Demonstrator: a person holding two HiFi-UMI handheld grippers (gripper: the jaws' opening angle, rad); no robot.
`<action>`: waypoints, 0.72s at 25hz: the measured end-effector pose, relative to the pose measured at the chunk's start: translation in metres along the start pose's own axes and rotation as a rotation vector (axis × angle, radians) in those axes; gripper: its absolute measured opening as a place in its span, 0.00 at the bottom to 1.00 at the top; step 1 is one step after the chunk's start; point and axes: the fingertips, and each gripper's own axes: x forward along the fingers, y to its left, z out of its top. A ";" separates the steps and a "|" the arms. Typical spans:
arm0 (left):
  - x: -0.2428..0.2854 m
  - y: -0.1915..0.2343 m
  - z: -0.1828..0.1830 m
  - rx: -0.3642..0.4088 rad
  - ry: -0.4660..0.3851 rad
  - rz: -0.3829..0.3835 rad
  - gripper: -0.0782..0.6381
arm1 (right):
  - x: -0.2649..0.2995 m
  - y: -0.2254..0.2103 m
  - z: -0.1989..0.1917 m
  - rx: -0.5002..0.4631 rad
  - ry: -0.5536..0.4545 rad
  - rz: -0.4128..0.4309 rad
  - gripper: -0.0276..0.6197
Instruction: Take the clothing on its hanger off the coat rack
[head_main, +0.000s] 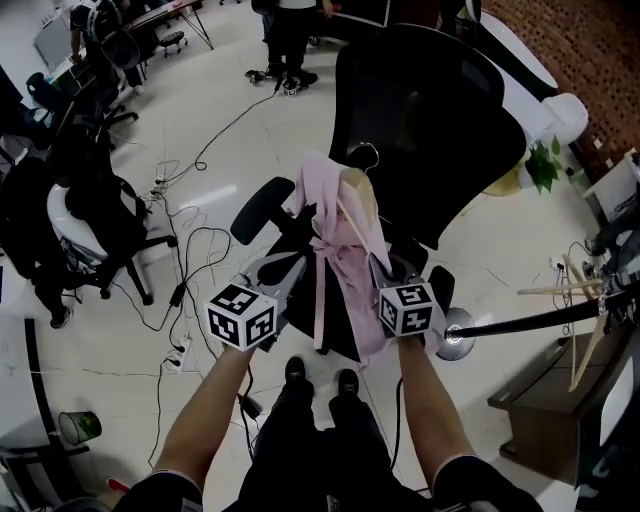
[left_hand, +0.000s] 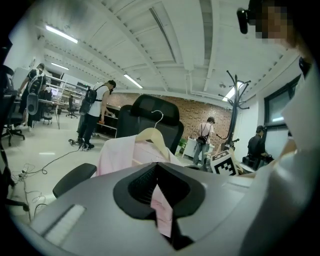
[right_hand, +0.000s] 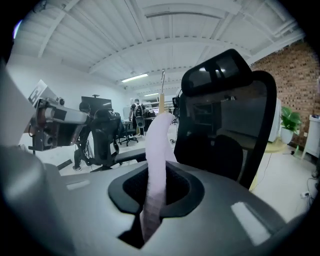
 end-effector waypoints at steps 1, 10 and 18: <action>0.001 0.001 -0.004 -0.004 0.007 -0.004 0.13 | 0.005 0.000 -0.009 0.011 0.014 0.000 0.10; 0.007 0.014 -0.029 -0.041 0.048 -0.010 0.13 | 0.045 0.001 -0.084 0.186 0.173 -0.018 0.10; 0.007 0.012 -0.043 -0.077 0.064 -0.021 0.13 | 0.063 -0.012 -0.116 0.205 0.312 -0.104 0.18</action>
